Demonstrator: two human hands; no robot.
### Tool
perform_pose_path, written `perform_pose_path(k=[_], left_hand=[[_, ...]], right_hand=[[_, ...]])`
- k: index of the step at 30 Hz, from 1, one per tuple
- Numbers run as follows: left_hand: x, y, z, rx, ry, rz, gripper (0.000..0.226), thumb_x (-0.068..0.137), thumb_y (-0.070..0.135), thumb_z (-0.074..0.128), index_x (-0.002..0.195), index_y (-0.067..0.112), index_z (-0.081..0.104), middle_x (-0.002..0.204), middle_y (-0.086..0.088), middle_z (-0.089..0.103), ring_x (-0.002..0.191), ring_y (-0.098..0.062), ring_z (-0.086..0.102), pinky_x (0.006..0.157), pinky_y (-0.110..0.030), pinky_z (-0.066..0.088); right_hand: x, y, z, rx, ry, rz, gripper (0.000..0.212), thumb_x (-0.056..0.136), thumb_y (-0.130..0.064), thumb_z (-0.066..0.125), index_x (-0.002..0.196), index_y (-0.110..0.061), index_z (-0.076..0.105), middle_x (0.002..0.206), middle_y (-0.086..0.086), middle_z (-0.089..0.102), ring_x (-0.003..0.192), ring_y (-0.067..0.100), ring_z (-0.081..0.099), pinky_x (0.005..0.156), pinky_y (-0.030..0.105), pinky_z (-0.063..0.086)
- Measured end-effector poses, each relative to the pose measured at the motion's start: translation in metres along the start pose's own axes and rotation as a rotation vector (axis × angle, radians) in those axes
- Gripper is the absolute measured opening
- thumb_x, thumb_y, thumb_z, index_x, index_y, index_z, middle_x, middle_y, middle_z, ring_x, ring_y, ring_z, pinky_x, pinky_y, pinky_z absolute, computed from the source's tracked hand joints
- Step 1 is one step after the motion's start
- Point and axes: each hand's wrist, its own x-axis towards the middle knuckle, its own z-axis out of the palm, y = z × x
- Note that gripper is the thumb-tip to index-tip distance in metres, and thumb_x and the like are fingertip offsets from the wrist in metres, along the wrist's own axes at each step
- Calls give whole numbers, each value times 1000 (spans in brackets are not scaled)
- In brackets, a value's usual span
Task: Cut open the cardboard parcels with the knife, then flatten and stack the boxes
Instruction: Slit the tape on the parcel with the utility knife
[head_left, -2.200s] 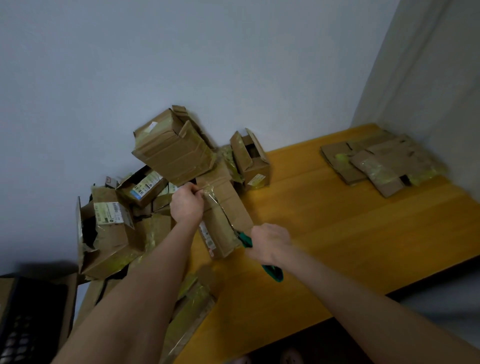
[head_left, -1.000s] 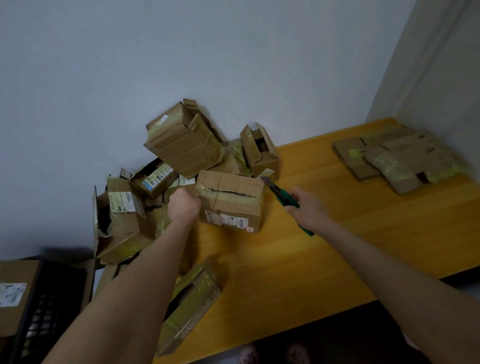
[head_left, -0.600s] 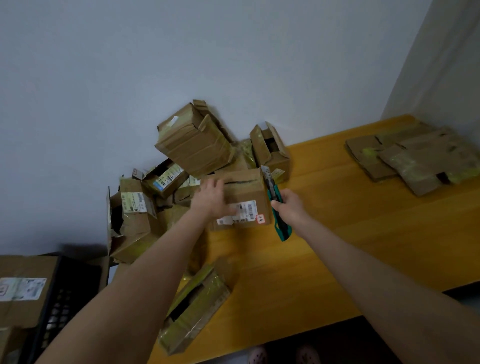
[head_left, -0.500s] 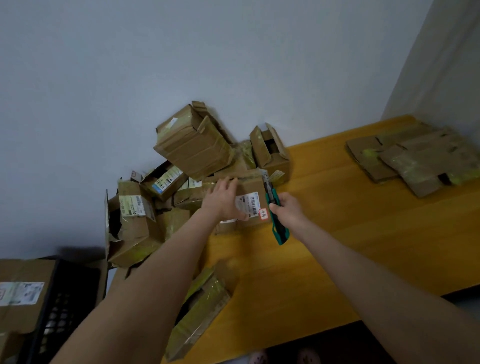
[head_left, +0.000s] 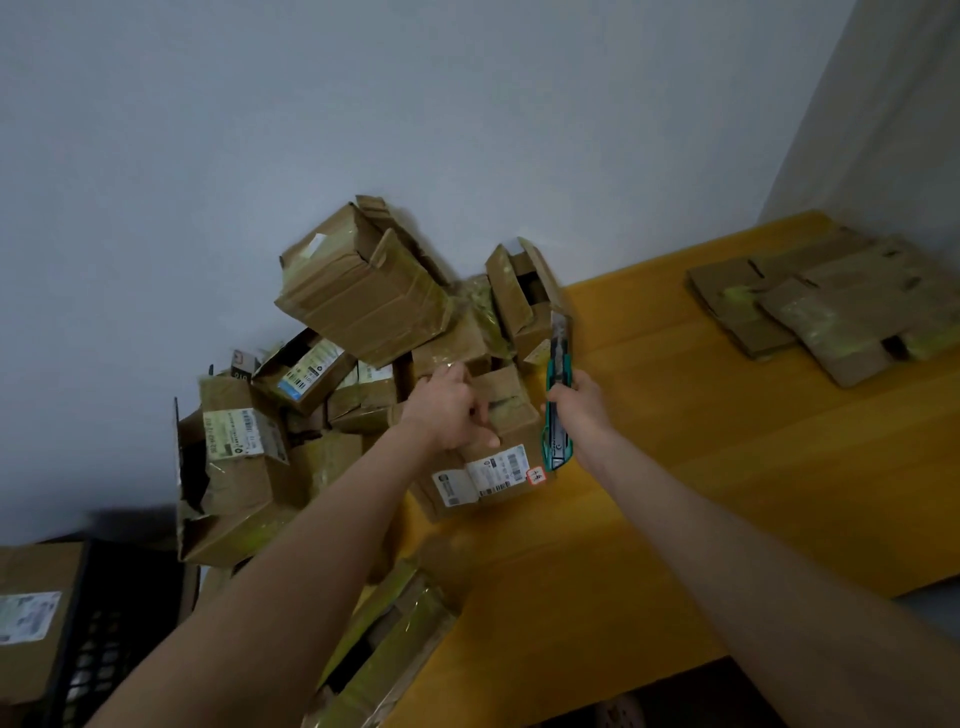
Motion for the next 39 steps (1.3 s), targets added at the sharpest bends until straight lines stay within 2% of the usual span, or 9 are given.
perform_pose_path(k=[2, 5, 8, 13, 21, 27, 30, 34, 39], left_hand=[[-5, 2, 9, -40, 34, 32, 50, 71, 50, 76, 115, 31, 59, 131, -3, 35, 130, -25, 30, 111, -45, 29], [-6, 5, 17, -98, -62, -83, 107, 65, 53, 81, 149, 28, 20, 156, -14, 9, 145, -37, 9, 117, -56, 9], [-7, 10, 24, -1, -222, -124, 131, 66, 61, 77, 153, 21, -13, 160, -14, -1, 148, -34, 3, 116, -60, 5], [-16, 14, 30, 37, -149, -108, 127, 69, 60, 75, 154, 17, -8, 157, -11, 11, 145, -32, 14, 117, -57, 12], [-22, 18, 33, 19, -135, -108, 126, 69, 58, 76, 155, 18, -6, 158, -10, 11, 146, -31, 12, 117, -57, 10], [-26, 20, 34, -1, -113, -110, 122, 71, 56, 76, 155, 19, -4, 159, -9, 11, 146, -31, 12, 117, -57, 9], [-26, 21, 36, -9, -102, -127, 119, 72, 55, 75, 155, 20, -3, 159, -10, 12, 146, -31, 12, 117, -57, 10], [-25, 21, 36, -20, -100, -137, 118, 72, 55, 75, 155, 20, -1, 158, -11, 14, 146, -32, 14, 117, -57, 12], [-24, 21, 36, -25, -102, -139, 117, 72, 55, 75, 155, 19, 0, 157, -12, 14, 145, -32, 14, 116, -57, 13]], right_hand=[[-2, 5, 1, -42, -26, -10, 38, 100, -5, 39, 136, -15, 46, 116, 8, 58, 102, 26, 55, 89, 41, 48], [-8, 15, 0, -81, -56, -37, 36, 99, -3, 41, 131, -14, 51, 117, 9, 60, 103, 24, 55, 87, 37, 45], [-12, 23, -7, -195, -47, -61, 36, 98, -4, 44, 132, -15, 52, 115, 7, 60, 99, 23, 55, 84, 36, 46], [-27, 39, -38, -571, -24, -263, 41, 96, -18, 51, 138, -21, 49, 100, 8, 66, 74, 23, 61, 60, 35, 49], [-43, 38, -65, -875, -87, -329, 45, 93, -33, 53, 137, -38, 50, 84, 0, 68, 65, 18, 61, 53, 31, 48], [-46, 20, -65, -1198, -86, -371, 49, 97, -37, 48, 144, -41, 37, 109, 0, 68, 72, 16, 56, 47, 25, 40], [-48, 13, -62, -1214, -123, -349, 51, 96, -38, 50, 145, -40, 36, 114, 0, 66, 72, 14, 51, 43, 22, 31], [-46, 7, -69, -1241, -182, -336, 52, 94, -37, 52, 144, -40, 38, 90, -5, 57, 64, 11, 49, 44, 21, 31], [-47, 10, -73, -1200, -242, -309, 55, 91, -32, 56, 144, -35, 41, 83, -5, 54, 59, 7, 45, 45, 21, 30]])
